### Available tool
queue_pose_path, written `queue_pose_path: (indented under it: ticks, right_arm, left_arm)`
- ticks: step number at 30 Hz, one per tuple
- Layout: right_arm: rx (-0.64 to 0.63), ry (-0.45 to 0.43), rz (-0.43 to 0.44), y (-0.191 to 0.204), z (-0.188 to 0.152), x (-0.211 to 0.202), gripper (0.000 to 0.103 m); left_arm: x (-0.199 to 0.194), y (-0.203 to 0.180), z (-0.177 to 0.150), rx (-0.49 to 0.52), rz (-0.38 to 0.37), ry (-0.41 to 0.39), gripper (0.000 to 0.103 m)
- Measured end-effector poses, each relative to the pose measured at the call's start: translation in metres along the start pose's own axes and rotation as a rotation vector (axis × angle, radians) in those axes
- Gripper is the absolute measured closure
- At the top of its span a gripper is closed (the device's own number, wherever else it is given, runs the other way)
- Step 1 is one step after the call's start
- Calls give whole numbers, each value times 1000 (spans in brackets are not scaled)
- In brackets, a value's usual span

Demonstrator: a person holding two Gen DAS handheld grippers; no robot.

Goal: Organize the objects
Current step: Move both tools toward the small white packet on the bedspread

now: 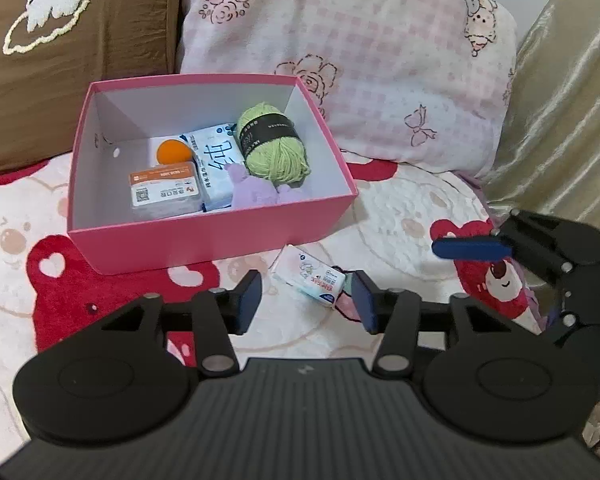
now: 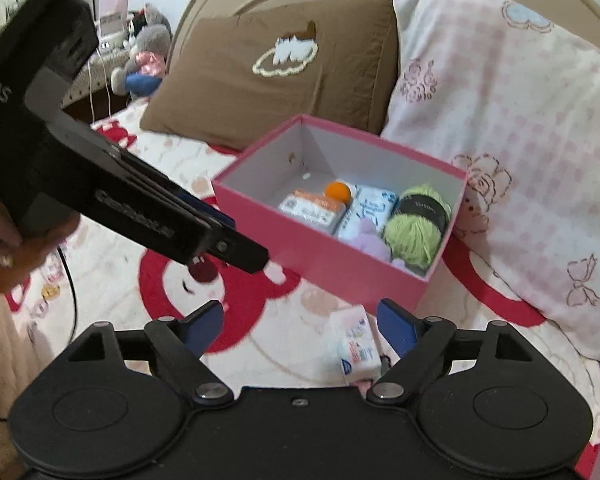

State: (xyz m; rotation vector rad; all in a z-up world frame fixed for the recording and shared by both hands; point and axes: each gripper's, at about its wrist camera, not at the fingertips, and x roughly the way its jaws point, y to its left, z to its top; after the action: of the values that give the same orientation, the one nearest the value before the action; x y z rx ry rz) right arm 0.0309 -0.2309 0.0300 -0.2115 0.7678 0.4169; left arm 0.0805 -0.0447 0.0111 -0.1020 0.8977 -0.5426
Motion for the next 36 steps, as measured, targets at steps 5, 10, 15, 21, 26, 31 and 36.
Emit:
queue_pose_path:
  ticks: [5, 10, 15, 21, 26, 31, 36]
  right_arm:
    - [-5, 38, 2, 0, -15, 7, 16]
    - [0, 62, -7, -3, -22, 18, 16]
    - [34, 90, -21, -9, -29, 29, 16]
    - [151, 121, -10, -21, -41, 53, 16]
    - [240, 119, -31, -30, -51, 73, 16]
    - [281, 111, -67, -39, -62, 93, 17]
    - [291, 131, -78, -43, -70, 109, 17]
  left_arm:
    - [12, 2, -8, -6, -45, 11, 44]
    - [32, 5, -18, -18, -77, 30, 38]
    - [55, 15, -27, -30, -48, 57, 36]
    - [81, 34, -36, -61, -59, 28, 36]
    - [98, 36, -37, -30, -58, -60, 36]
    - [122, 35, -37, -21, -73, -93, 36]
    - [141, 35, -43, -13, -71, -70, 36]
